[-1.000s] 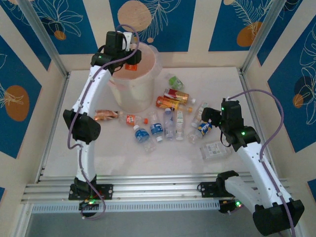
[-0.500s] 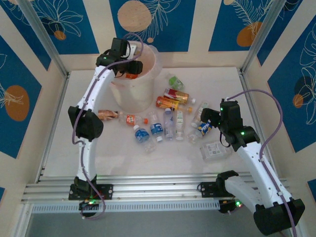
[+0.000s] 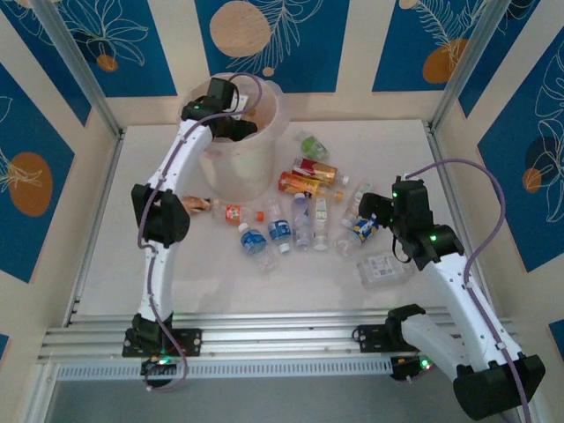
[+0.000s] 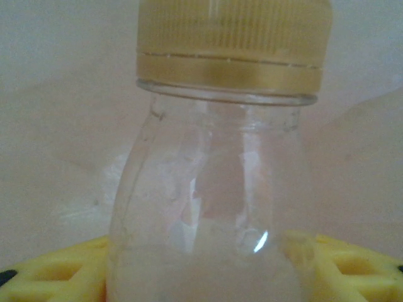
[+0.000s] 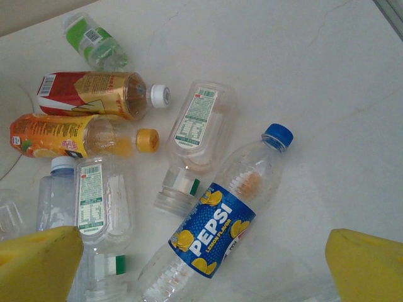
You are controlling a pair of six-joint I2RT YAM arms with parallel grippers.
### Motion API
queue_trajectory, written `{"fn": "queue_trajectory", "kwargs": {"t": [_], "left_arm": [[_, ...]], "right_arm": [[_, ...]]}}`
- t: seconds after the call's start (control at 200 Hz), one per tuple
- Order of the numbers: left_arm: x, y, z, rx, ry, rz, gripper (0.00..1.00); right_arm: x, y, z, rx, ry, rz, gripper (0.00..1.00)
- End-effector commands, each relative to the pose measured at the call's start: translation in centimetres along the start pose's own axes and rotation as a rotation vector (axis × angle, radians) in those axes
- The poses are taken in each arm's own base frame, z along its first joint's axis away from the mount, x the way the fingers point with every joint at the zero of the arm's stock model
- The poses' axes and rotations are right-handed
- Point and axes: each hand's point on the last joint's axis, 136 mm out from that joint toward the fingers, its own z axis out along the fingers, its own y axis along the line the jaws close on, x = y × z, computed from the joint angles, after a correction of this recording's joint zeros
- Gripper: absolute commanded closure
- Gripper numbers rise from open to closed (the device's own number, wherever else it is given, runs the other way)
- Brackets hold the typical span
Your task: Put the plastic bottles in the bin
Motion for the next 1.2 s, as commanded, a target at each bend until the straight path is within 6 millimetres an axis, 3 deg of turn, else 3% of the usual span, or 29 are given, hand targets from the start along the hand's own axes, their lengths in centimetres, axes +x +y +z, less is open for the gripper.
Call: {"fn": "queue_trajectory", "kwargs": {"t": [0.0, 0.315, 0.5, 0.635, 0.9, 1.195], "left_arm": [[0.3, 1.2, 0.5, -0.029, 0.017, 0.012, 0.34], [0.0, 1.0, 0.4, -0.017, 0.006, -0.001, 0.14], [-1.1, 0.6, -1.5, -0.008, -0.034, 0.0, 0.13], [-3.1, 0.1, -4.8, -0.001, -0.11, 0.005, 0.13], [-6.9, 0.2, -13.9, -0.058, -0.31, -0.005, 0.0], [-7.9, 0.5, -22.5, -0.115, -0.484, -0.041, 0.0]], "right_arm": [[-0.8, 0.1, -0.5, 0.008, -0.021, 0.013, 0.01], [-0.7, -0.1, -0.5, 0.017, -0.02, 0.005, 0.01], [-0.6, -0.2, -0.5, 0.025, -0.02, 0.002, 0.01], [-0.6, -0.4, -0.5, 0.035, -0.025, 0.003, 0.01], [-0.8, -0.1, -0.5, 0.023, -0.026, -0.003, 0.01], [-0.6, -0.1, -0.4, 0.025, -0.016, -0.011, 0.01]]}}
